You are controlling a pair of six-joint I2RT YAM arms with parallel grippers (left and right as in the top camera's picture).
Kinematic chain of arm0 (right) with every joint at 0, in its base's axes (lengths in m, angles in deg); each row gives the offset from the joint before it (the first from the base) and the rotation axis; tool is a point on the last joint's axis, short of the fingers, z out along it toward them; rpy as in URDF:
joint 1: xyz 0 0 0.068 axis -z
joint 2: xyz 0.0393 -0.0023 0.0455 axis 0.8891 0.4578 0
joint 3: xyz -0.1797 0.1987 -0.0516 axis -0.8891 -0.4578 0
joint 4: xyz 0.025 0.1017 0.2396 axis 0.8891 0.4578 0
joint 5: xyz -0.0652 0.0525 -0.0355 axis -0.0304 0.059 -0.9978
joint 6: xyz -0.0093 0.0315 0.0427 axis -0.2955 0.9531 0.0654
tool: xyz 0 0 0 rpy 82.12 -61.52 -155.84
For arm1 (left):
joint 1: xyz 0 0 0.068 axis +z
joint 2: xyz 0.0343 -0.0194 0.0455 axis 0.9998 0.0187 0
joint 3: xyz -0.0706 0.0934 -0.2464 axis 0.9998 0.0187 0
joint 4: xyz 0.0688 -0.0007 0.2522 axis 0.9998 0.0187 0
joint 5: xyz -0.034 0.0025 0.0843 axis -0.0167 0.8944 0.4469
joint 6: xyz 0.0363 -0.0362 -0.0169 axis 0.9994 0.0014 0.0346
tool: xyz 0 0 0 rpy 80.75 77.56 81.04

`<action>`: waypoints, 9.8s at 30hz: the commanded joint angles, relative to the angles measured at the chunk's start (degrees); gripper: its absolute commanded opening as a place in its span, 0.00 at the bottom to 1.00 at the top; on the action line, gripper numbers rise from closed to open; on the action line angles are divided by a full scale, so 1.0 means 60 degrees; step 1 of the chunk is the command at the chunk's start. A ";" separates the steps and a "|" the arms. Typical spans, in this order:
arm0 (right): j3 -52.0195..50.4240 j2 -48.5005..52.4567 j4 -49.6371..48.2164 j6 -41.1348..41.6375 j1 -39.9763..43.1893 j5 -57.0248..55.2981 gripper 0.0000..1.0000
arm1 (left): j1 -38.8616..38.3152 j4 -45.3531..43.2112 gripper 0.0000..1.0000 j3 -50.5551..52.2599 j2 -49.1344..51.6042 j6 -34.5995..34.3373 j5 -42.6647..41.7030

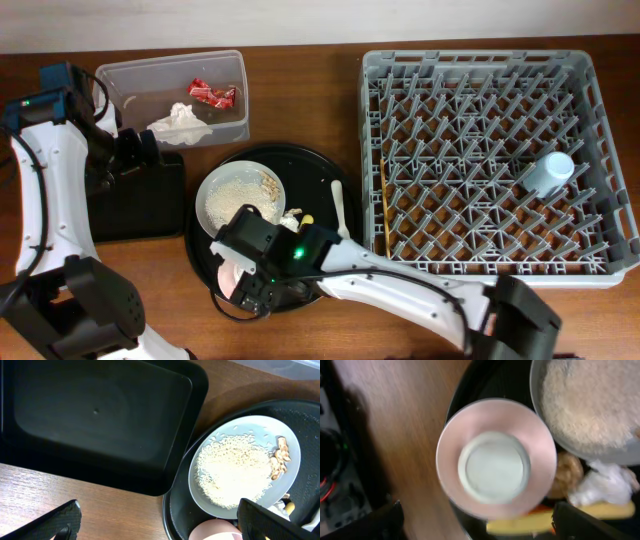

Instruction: Sort waste into correct bins and load items into the dishwasher rack

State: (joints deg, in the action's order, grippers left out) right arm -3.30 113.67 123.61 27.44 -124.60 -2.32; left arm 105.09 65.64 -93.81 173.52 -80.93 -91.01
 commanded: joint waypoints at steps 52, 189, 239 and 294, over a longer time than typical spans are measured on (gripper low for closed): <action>-0.0219 -0.1574 0.2980 0.1876 1.7435 0.0153 0.70 | 0.0022 0.0091 0.99 0.0011 0.0022 -0.0058 -0.0076; 0.3581 -0.0772 0.7220 0.1457 1.1256 -0.0823 0.93 | -0.6477 -0.2350 0.99 0.2419 0.0084 -0.0193 -0.0787; 0.3577 -0.0772 0.7377 0.1453 1.1249 -0.0831 0.92 | -0.2619 -1.0768 0.00 0.2178 0.1195 0.0135 0.1905; 0.3577 -0.0772 0.7530 0.1311 1.1249 -0.0827 0.92 | -0.7748 -0.3100 0.01 0.3534 -0.0051 -0.1410 0.2983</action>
State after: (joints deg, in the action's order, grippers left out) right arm 17.38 110.22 168.61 35.72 -57.21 -7.39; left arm 58.30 46.62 -71.39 177.17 -89.26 -73.83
